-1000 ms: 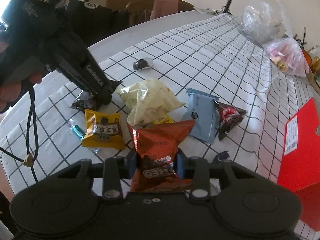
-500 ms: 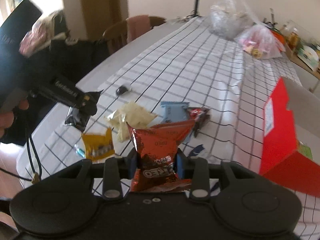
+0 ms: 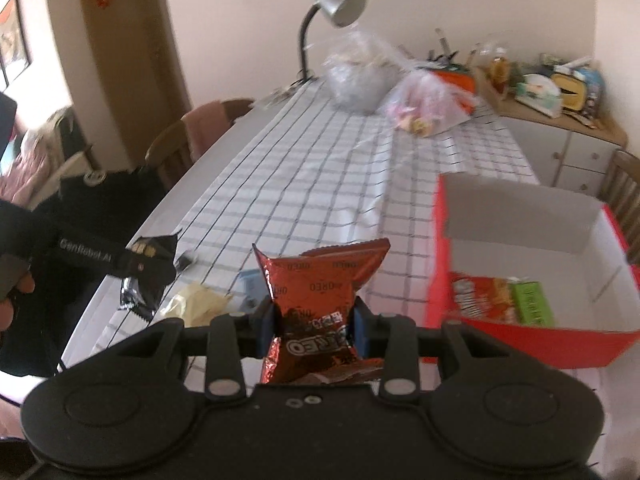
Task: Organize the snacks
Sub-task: 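Lower both packets into the red box and open both tools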
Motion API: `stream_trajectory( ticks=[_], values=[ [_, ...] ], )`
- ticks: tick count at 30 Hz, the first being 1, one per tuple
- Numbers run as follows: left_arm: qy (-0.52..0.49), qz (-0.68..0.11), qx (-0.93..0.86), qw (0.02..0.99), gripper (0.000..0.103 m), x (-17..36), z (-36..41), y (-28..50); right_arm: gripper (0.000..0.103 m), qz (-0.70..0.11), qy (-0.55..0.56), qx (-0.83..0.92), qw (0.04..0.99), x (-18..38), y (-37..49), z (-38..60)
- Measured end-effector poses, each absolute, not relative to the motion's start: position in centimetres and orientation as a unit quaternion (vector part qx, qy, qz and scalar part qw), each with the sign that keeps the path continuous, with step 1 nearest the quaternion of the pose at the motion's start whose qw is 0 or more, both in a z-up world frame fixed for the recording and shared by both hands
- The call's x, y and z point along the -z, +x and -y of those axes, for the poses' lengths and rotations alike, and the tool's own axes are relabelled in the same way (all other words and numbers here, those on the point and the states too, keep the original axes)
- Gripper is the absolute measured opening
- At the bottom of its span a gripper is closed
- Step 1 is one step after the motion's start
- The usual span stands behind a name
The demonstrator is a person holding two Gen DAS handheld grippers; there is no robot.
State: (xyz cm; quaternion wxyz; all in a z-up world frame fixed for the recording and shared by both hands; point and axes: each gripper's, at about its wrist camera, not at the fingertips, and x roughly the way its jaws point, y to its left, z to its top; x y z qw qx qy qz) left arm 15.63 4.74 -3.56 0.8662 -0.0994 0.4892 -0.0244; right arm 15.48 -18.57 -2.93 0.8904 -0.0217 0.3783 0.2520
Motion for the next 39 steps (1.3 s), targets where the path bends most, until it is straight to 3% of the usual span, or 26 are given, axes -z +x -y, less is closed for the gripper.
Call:
stream_trajectory(
  ticks=[17, 39],
  values=[
    [-0.045, -0.467, 0.099, 0.878, 0.031, -0.2, 10.5, 22.4, 0.037, -0.370, 0.014, -0.172, 0.913, 1.5, 21.8, 32.2],
    [-0.013, -0.538, 0.070, 0.840, 0.031, 5.9, 23.2, 32.9, 0.037, -0.455, -0.007, -0.155, 0.877, 8.5, 33.3, 40.7]
  ],
)
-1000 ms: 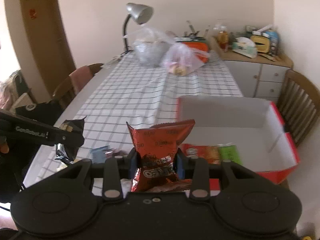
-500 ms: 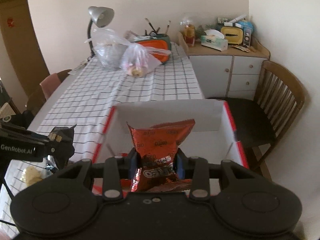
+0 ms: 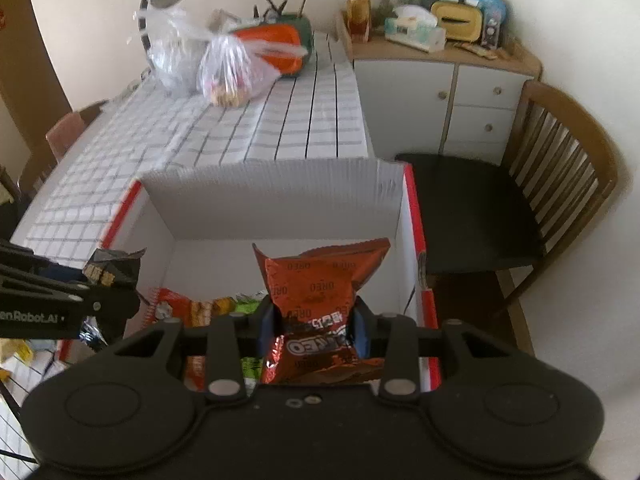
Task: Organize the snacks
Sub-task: 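Lower both packets into the red box and open both tools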
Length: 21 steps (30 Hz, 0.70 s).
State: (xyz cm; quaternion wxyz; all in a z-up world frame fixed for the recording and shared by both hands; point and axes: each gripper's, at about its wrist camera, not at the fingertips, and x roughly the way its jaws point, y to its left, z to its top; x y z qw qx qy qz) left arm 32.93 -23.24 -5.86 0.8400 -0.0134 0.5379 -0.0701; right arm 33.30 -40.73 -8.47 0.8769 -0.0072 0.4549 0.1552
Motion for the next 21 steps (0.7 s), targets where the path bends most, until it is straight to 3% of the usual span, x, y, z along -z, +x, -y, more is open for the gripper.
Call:
stream_trajectory(
  ticks=[21],
  values=[
    [0.009, -0.605, 0.025, 0.796, 0.031, 12.4, 25.1, 36.8, 0.040, -0.515, -0.046, -0.200, 0.832, 13.2, 35.4, 39.3]
  ],
)
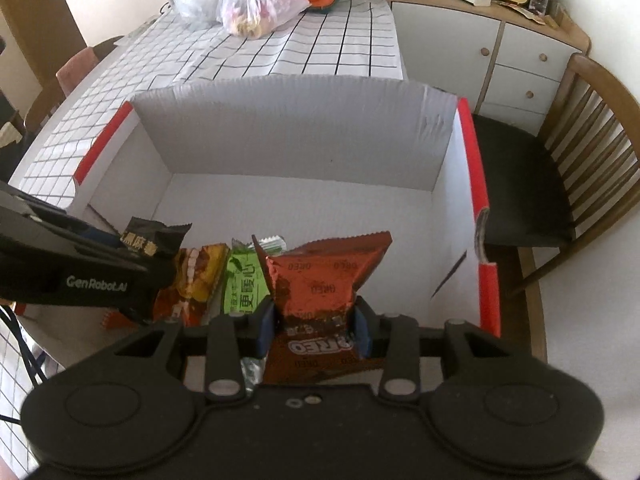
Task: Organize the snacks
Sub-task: 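Lower both packets into the red box and open both tools, then withdraw both tools from the box toward the remaining snacks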
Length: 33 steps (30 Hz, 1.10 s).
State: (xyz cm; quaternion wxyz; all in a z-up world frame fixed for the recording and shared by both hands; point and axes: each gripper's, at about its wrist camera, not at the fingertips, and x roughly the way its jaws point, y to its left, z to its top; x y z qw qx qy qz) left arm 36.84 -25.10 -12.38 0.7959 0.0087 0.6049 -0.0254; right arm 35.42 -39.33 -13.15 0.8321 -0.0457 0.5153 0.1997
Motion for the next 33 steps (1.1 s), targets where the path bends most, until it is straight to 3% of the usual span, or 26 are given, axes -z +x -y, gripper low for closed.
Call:
stream_trajectory(
  ticks=[6, 13, 18, 23, 30, 33],
  values=[
    [0.012, -0.607, 0.022, 0.795, 0.032, 12.8, 25.1, 36.9, 0.042, -0.511, -0.046, -0.203, 0.834, 13.2, 35.1, 39.5],
    [-0.003, -0.585, 0.028, 0.811, 0.046, 11.2, 24.6, 35.7, 0.048, -0.494, -0.035, -0.208, 0.843, 11.8, 34.4, 40.0],
    [-0.012, -0.563, 0.033, 0.826, 0.046, 9.3, 24.3, 34.3, 0.051, -0.475, -0.026, -0.215, 0.853, 10.0, 33.5, 40.3],
    [-0.019, -0.542, 0.038, 0.840, 0.047, 7.5, 23.9, 32.7, 0.063, -0.452, -0.015, -0.220, 0.864, 8.0, 32.2, 40.7],
    [-0.024, -0.503, 0.047, 0.863, 0.052, 4.6, 23.3, 30.0, 0.065, -0.419, -0.001, -0.237, 0.876, 5.2, 29.8, 40.8],
    [-0.023, -0.483, 0.046, 0.874, 0.056, 3.3, 22.9, 28.5, 0.076, -0.404, 0.004, -0.245, 0.881, 4.0, 28.7, 40.8]
  ],
)
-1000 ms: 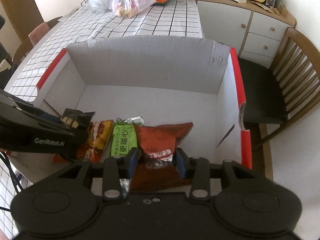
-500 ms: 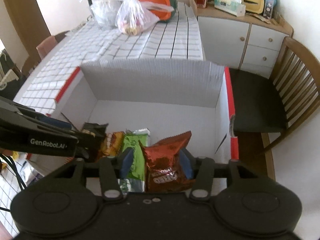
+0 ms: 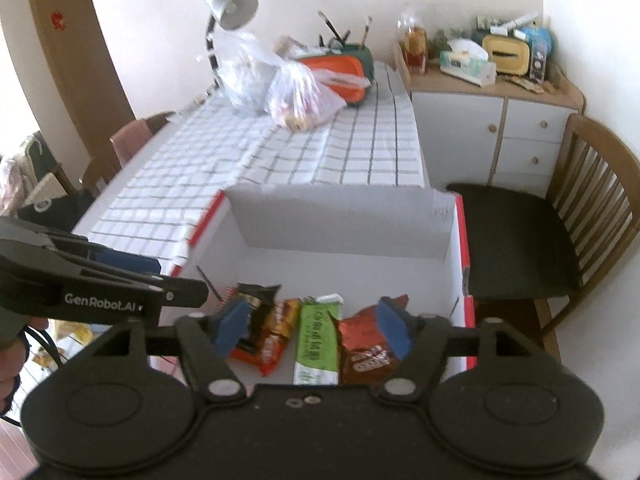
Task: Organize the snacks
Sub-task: 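Withdraw both tools from the box toward the remaining snacks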
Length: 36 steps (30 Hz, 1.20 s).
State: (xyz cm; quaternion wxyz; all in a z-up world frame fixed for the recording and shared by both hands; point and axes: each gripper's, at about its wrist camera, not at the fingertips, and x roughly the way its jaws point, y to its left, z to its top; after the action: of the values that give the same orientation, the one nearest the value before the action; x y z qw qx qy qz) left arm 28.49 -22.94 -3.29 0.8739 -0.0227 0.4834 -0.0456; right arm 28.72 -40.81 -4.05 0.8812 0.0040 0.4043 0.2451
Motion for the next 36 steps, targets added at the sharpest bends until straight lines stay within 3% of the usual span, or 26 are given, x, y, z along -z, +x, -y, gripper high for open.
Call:
stream_trajectory(
  ticks=[9, 14, 22, 36],
  values=[
    [-0.036, -0.438, 0.027, 0.898, 0.060, 0.6, 20.4, 24.2, 0.086, -0.371, 0.012, -0.276, 0.887, 1.7, 25.6, 39.7],
    [-0.041, -0.411, 0.010, 0.910, 0.065, -0.4, 18.7, 21.6, 0.098, -0.359, 0.012, -0.292, 0.886, 1.0, 24.0, 38.2],
    [-0.060, -0.390, -0.004, 0.919, 0.074, -0.9, 14.8, 18.2, 0.102, -0.344, 0.011, -0.317, 0.884, 0.7, 21.6, 34.7],
    [-0.076, -0.416, -0.021, 0.906, 0.078, 1.5, 3.6, 14.8, 0.103, -0.383, -0.011, -0.304, 0.872, 3.8, 19.1, 26.2]
  ],
)
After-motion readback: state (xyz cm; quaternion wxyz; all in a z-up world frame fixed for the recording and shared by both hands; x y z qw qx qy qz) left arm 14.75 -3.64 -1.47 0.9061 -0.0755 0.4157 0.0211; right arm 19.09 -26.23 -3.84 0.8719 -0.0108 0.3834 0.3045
